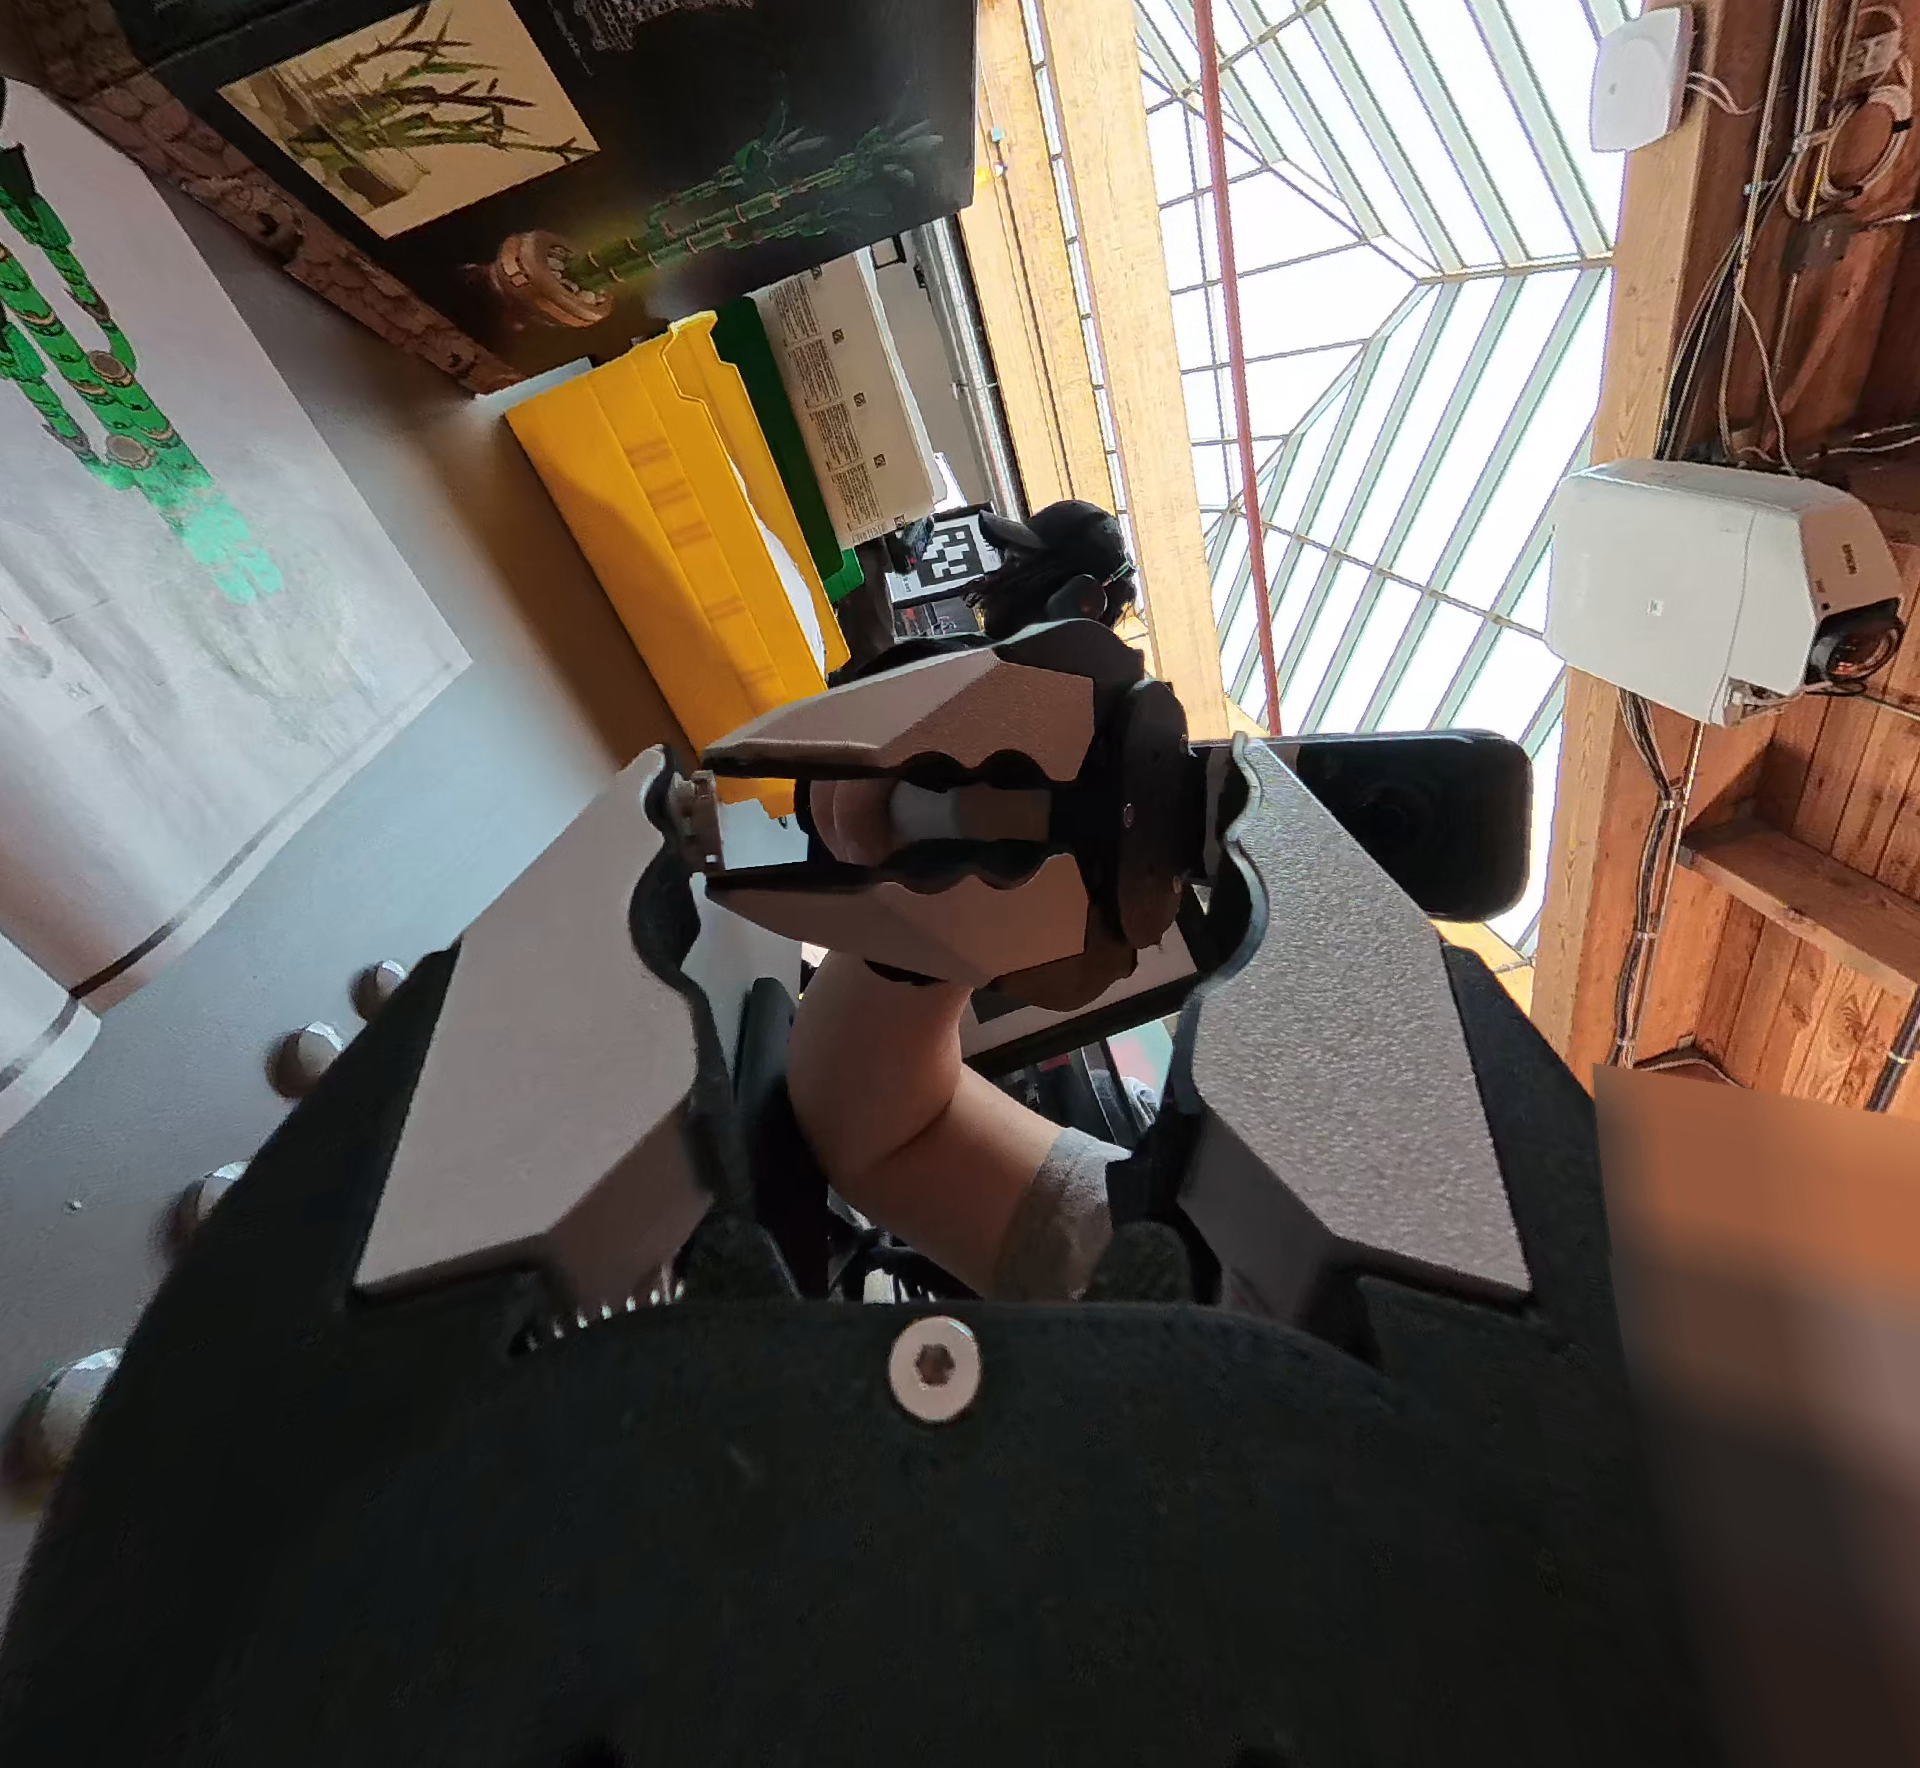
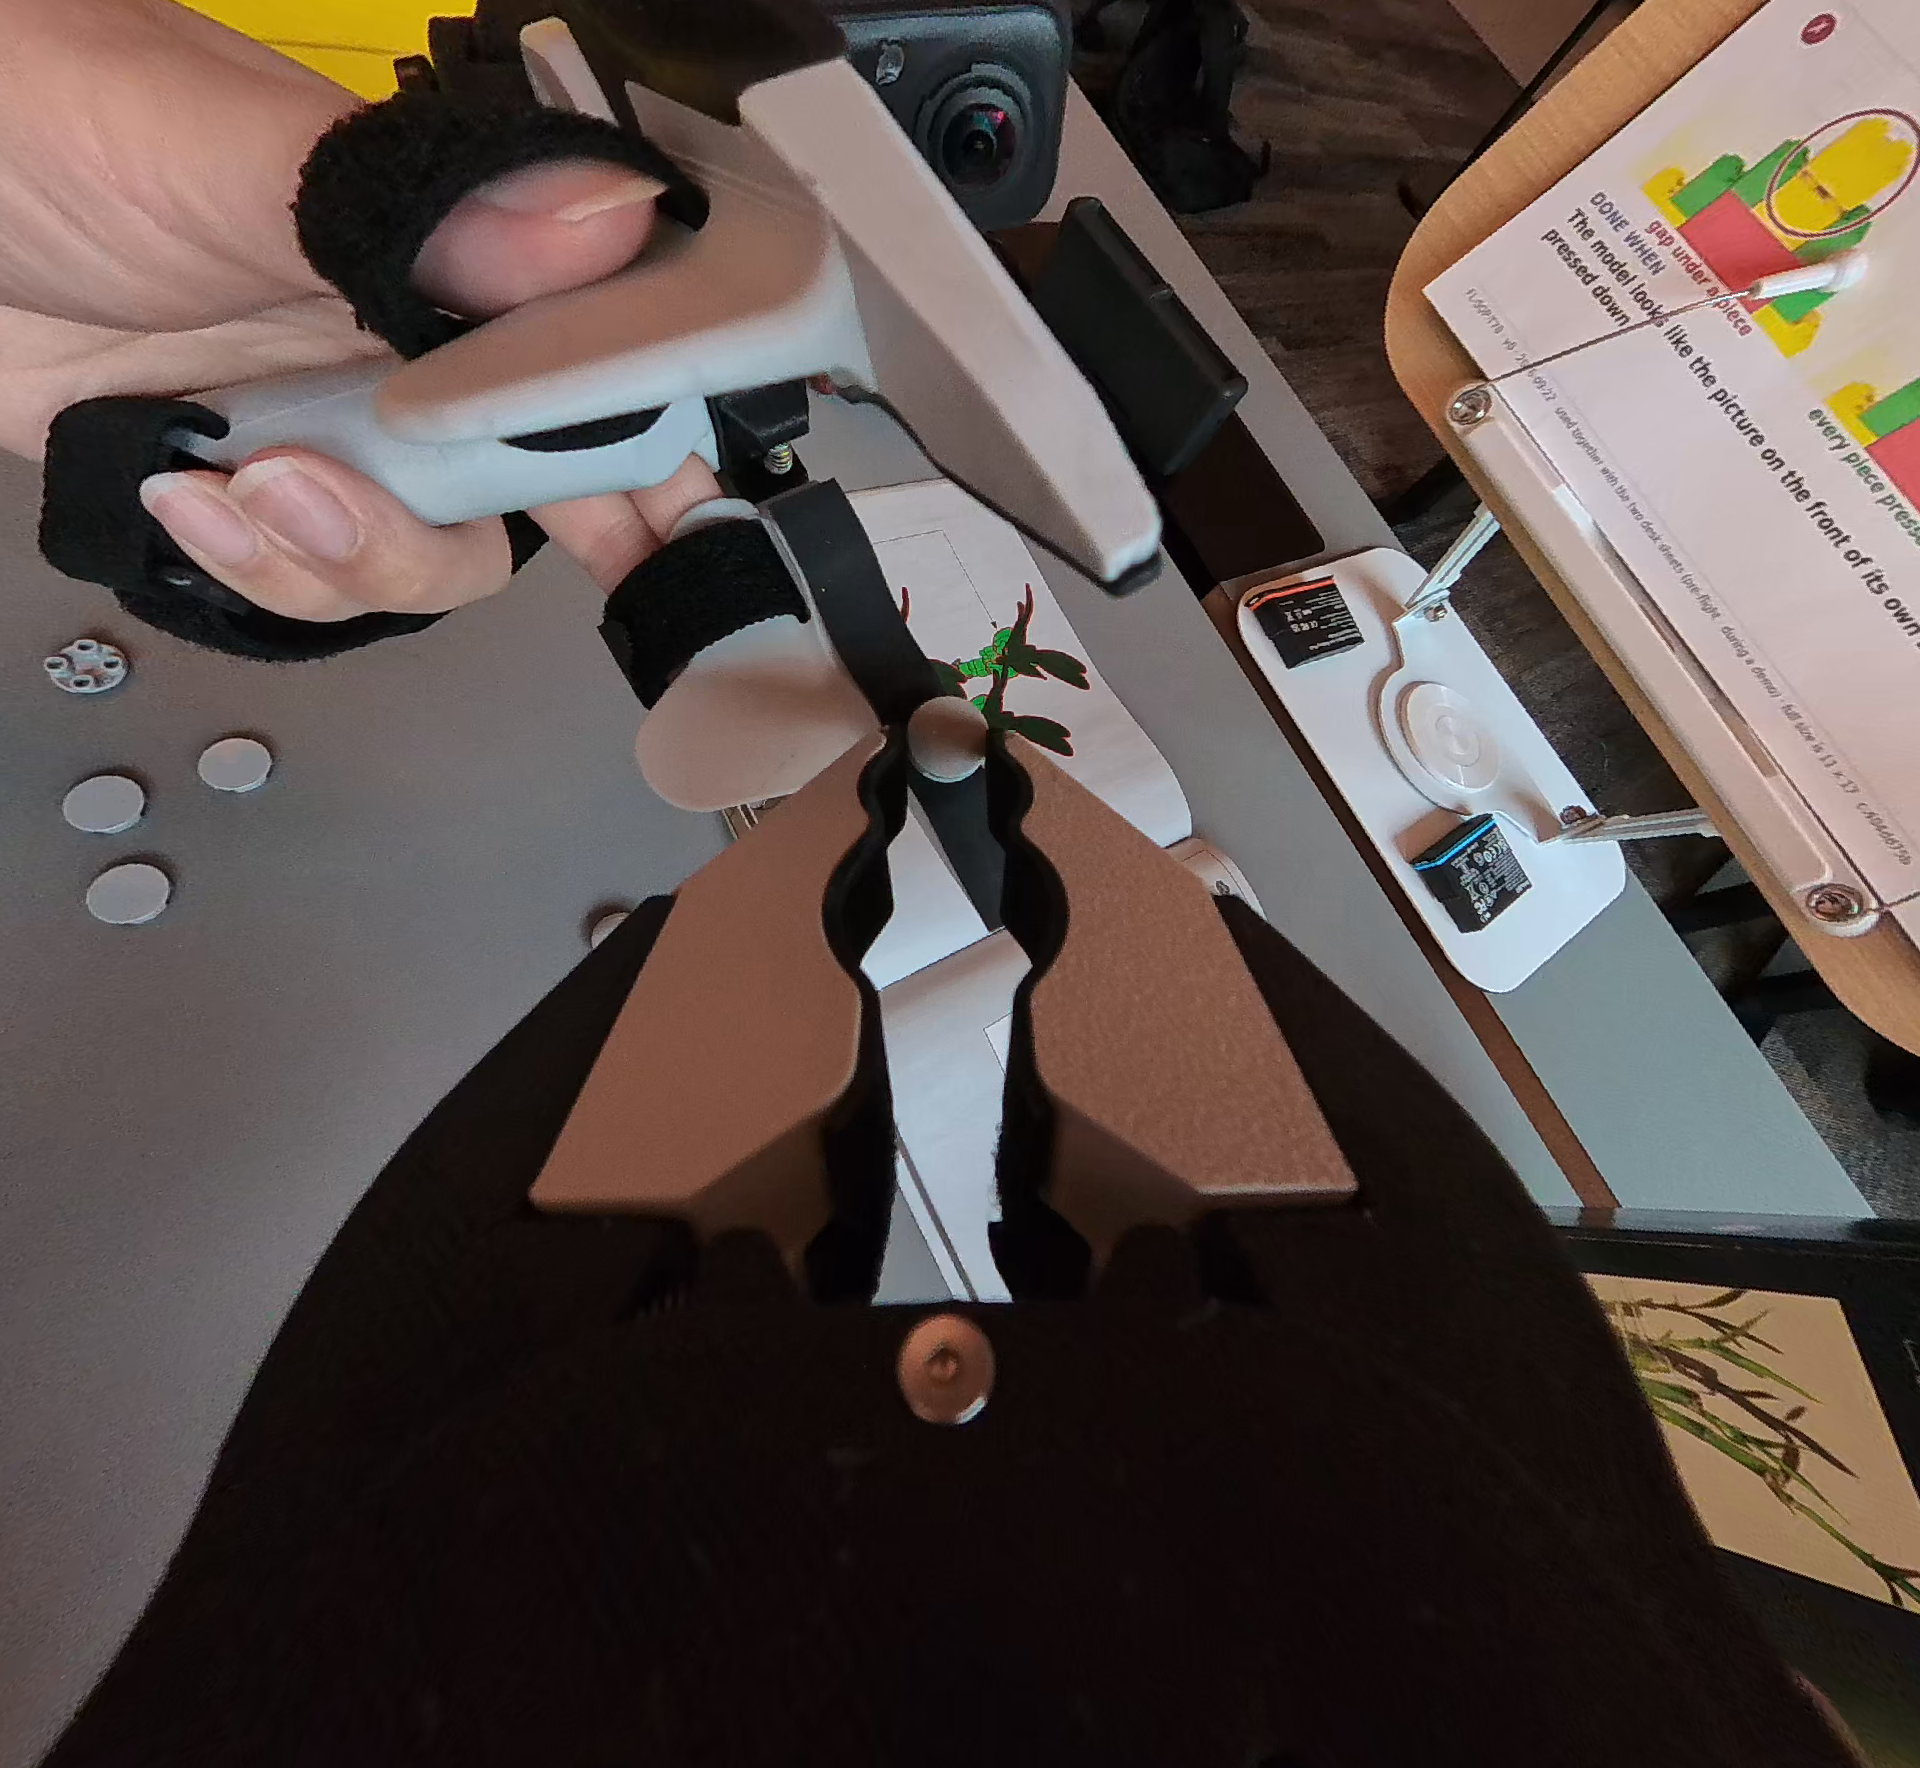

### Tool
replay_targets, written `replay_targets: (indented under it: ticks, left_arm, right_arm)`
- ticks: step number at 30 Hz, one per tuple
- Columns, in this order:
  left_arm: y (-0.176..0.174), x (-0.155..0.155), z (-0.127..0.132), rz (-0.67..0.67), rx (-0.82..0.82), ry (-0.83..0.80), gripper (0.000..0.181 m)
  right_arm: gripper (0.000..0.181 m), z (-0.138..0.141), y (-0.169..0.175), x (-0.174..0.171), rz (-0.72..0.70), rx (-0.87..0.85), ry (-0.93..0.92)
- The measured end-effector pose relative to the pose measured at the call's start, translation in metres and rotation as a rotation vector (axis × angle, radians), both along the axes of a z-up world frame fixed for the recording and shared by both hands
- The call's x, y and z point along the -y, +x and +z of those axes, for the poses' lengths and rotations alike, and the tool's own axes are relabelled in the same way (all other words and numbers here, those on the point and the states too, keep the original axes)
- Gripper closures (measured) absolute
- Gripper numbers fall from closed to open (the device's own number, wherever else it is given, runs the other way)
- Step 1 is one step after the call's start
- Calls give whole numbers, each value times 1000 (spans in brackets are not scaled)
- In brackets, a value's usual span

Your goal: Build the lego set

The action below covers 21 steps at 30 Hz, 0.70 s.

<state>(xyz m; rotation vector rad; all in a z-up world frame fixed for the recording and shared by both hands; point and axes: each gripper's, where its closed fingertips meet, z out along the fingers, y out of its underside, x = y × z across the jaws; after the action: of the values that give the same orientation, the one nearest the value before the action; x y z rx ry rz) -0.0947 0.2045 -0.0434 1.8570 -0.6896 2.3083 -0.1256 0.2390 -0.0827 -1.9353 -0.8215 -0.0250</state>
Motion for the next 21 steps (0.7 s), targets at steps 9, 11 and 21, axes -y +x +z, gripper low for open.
replay_targets:
  ticks: [9,11,21]
  left_arm:
    - [1,0,-8,-18,-35,0,86]
    - [2,0,-10,-22,-48,6,84]
    - [2,2,-14,-28,-84,16,82]
  right_arm:
    - [168,-6,1,-1,-1,17,-9]
    - [168,-9,1,0,-3,25,-17]
    - [168,-13,0,0,-8,74,-24]
